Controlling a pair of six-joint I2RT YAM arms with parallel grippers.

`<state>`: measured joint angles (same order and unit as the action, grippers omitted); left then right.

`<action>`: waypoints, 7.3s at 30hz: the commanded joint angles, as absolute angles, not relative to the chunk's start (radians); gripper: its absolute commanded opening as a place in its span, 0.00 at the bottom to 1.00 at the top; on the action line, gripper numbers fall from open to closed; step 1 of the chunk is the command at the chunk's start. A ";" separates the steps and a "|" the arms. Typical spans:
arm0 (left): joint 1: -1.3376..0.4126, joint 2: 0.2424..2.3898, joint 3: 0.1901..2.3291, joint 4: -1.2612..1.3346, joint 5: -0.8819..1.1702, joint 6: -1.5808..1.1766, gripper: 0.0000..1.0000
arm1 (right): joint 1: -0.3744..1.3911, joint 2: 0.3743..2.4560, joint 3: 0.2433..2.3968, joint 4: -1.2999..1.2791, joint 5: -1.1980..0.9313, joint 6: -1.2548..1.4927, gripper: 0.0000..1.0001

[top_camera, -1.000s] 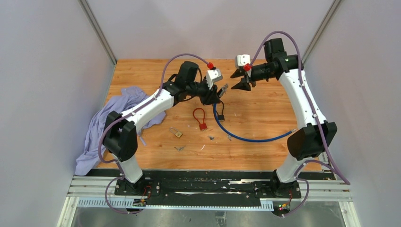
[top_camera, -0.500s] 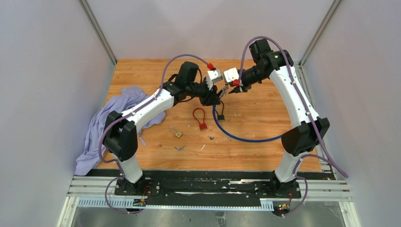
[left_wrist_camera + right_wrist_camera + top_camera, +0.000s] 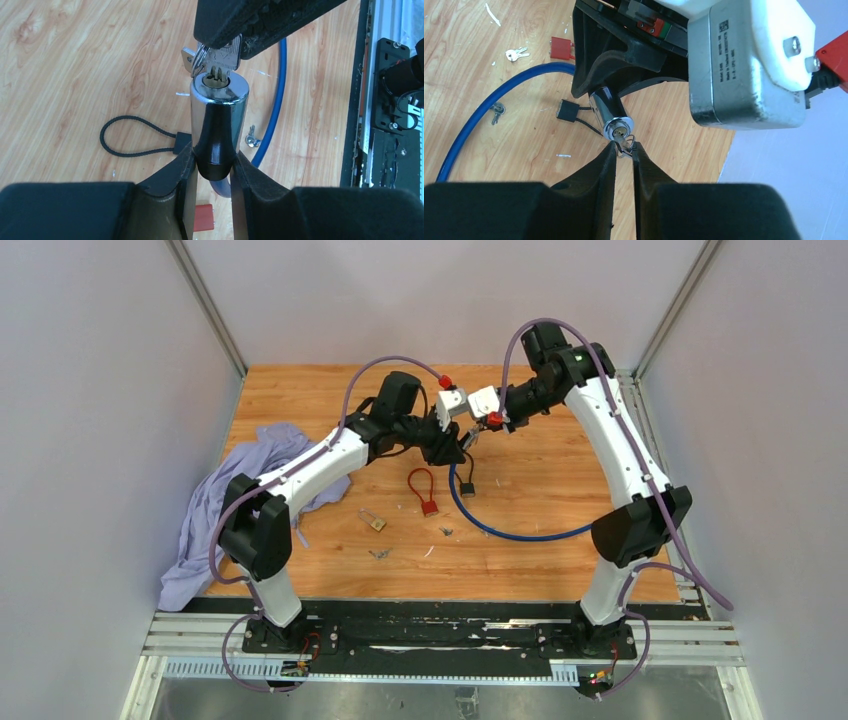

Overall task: Lock with the key
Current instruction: Lock the lock.

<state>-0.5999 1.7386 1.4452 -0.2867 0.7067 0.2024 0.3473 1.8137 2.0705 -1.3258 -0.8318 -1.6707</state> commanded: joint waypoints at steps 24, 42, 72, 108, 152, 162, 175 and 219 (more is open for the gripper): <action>-0.623 1.705 1.426 -0.179 0.501 0.101 0.00 | 0.336 1.851 2.119 -1.347 -0.807 -1.184 0.40; -0.634 1.703 1.429 -0.204 0.412 -0.014 0.00 | -0.157 1.435 1.372 -0.929 -0.638 -0.524 0.64; -0.680 1.726 1.437 -0.221 0.368 -0.043 0.00 | -0.364 1.796 1.075 -0.619 -0.220 -0.186 0.34; -0.719 1.890 1.561 -0.277 0.224 -0.148 0.00 | -0.038 1.642 1.090 -0.351 -0.649 -0.331 0.01; -0.769 2.012 1.671 -0.279 0.222 -0.107 0.00 | 0.186 1.558 1.004 -0.132 -0.766 -0.306 0.01; -0.750 2.013 1.673 -0.278 0.226 -0.141 0.00 | 0.187 1.546 0.986 -0.130 -0.804 -0.308 0.01; -0.741 2.016 1.675 -0.275 0.240 -0.158 0.00 | 0.186 1.552 0.983 -0.146 -0.810 -0.324 0.01; -0.727 1.964 1.623 -0.244 0.305 -0.167 0.00 | 0.176 1.549 0.988 -0.169 -0.790 -0.329 0.01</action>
